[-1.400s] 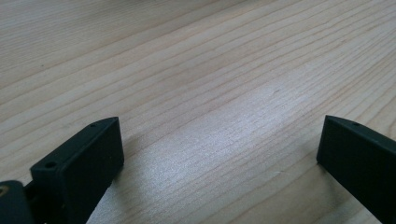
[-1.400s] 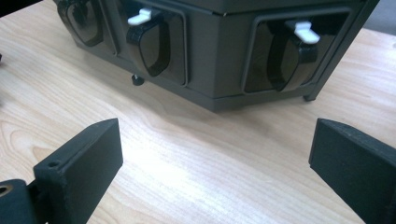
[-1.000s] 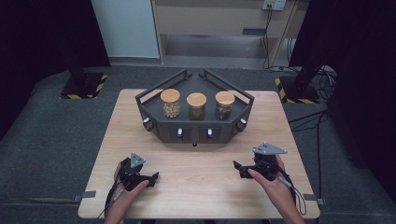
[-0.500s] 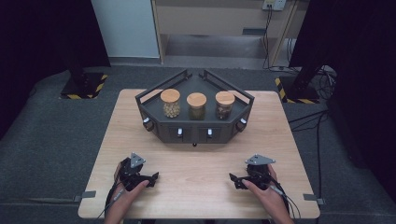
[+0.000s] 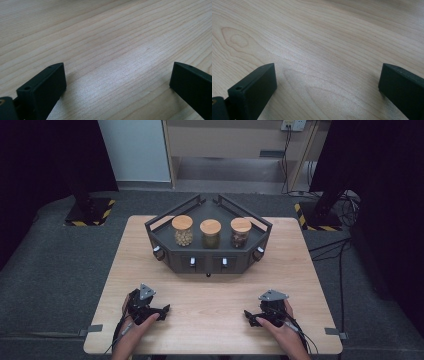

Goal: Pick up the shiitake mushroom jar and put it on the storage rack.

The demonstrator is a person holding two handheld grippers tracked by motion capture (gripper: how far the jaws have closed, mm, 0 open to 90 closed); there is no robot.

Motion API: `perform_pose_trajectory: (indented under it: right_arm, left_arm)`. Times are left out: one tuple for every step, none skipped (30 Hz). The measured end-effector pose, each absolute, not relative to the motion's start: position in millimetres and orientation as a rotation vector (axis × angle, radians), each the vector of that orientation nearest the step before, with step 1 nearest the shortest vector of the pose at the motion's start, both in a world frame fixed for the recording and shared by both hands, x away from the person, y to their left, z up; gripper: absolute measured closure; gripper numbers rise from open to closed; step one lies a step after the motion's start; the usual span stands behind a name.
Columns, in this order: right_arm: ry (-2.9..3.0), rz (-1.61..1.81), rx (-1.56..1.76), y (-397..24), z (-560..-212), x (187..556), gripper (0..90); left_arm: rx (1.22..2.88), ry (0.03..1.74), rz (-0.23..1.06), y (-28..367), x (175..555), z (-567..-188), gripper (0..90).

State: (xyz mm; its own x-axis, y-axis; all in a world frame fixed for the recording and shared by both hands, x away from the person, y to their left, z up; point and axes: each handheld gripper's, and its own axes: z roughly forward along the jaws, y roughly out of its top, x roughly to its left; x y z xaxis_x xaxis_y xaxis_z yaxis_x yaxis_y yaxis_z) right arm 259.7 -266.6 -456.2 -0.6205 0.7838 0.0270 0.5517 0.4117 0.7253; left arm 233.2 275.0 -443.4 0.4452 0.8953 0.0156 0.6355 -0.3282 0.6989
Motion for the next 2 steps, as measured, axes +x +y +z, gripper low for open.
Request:
perform_pose_trajectory:
  right_arm:
    - [2.358,1.031,1.156,-266.7,-456.1,260.2,1.0]
    - [2.359,1.030,1.158,-266.1,-456.0,260.5,0.5]
  left_arm:
    - [2.076,1.277,0.539,275.0,233.2,-443.4,0.0]
    - [2.076,1.277,0.539,275.0,233.3,-443.4,0.0]
